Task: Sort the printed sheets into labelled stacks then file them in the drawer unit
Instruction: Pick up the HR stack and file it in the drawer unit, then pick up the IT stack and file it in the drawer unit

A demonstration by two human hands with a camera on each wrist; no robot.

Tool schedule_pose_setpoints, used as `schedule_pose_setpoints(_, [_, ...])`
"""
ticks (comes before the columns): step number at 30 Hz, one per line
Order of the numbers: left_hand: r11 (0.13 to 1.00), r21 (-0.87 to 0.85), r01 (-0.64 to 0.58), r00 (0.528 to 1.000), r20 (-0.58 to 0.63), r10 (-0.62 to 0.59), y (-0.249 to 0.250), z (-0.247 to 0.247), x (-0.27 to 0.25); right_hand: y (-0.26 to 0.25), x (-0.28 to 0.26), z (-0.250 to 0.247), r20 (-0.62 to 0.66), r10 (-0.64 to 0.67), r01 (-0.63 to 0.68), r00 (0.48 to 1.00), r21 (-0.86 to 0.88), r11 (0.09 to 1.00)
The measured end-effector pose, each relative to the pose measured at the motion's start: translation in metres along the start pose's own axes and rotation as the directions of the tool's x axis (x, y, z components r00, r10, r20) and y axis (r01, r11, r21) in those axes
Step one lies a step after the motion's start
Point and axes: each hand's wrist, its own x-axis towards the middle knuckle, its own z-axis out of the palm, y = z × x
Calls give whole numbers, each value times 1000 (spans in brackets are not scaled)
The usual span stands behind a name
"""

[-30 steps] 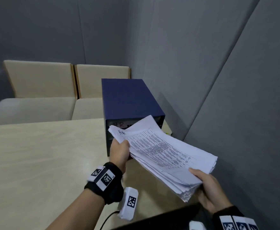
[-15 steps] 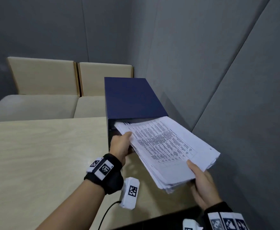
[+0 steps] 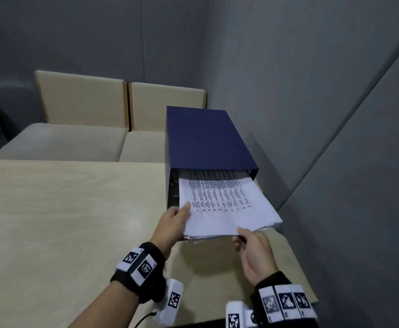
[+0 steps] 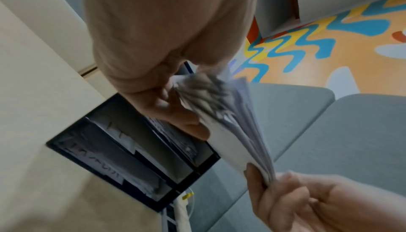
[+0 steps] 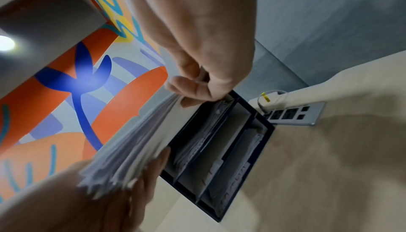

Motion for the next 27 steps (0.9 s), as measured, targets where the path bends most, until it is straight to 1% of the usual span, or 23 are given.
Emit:
schedule_pose_setpoints(2, [998, -23, 59, 998, -21, -59, -5, -18, -1, -11, 10, 18, -6, -20, 20, 1000, -15, 1000])
schedule_pose_setpoints(5, [991, -14, 131, 989, -65, -132, -21, -51, -5, -27, 34, 53, -40, 14, -13, 999, 15, 1000])
schedule_pose_setpoints(7, [987, 5, 159, 981, -109, -157, -36, -75, -10, -34, 53, 78, -92, 25, -22, 995, 38, 999])
schedule_pose_setpoints(8, [986, 5, 169, 977, -135, -167, -43, -88, -13, -37, 61, 90, -121, 10, -7, 993, 23, 1000])
schedule_pose_setpoints(9, [984, 6, 177, 972, -161, -174, -49, -101, -16, -38, 72, 100, -145, -18, 13, 989, -31, 999])
schedule_pose_setpoints(11, [980, 10, 197, 958, -214, -190, -62, -128, -21, -38, 83, 122, -129, -81, 61, 988, -154, 986])
schedule_pose_setpoints(12, [979, 6, 206, 950, -242, -198, -67, -141, -23, -36, 87, 132, -125, -99, 75, 987, -181, 981])
schedule_pose_setpoints(15, [973, 11, 231, 922, -321, -215, -79, -178, -28, -25, 95, 151, -103, -152, 133, 983, -170, 976])
schedule_pose_setpoints(18, [965, 26, 259, 899, -370, -232, -86, -211, -32, -8, 84, 156, -68, -183, 166, 981, -198, 966])
schedule_pose_setpoints(20, [962, 26, 273, 887, -394, -241, -88, -234, -33, 13, 65, 159, -108, -255, 227, 961, -220, 949])
schedule_pose_setpoints(21, [960, 28, 279, 882, -402, -244, -87, -245, -33, 27, 53, 164, -89, -283, 255, 955, -239, 937])
schedule_pose_setpoints(22, [958, 33, 284, 879, -408, -247, -86, -258, -32, 41, 41, 171, -23, -301, 284, 953, -269, 920])
schedule_pose_setpoints(24, [957, 42, 288, 876, -416, -245, -81, -286, -29, 69, 20, 191, 190, -278, 331, 941, -361, 872])
schedule_pose_setpoints(25, [957, 51, 285, 876, -420, -239, -77, -303, -26, 83, 12, 204, 309, -227, 345, 924, -417, 841])
schedule_pose_setpoints(27, [958, 82, 274, 877, -431, -214, -68, -342, -19, 104, 0, 236, 511, -44, 357, 858, -533, 767])
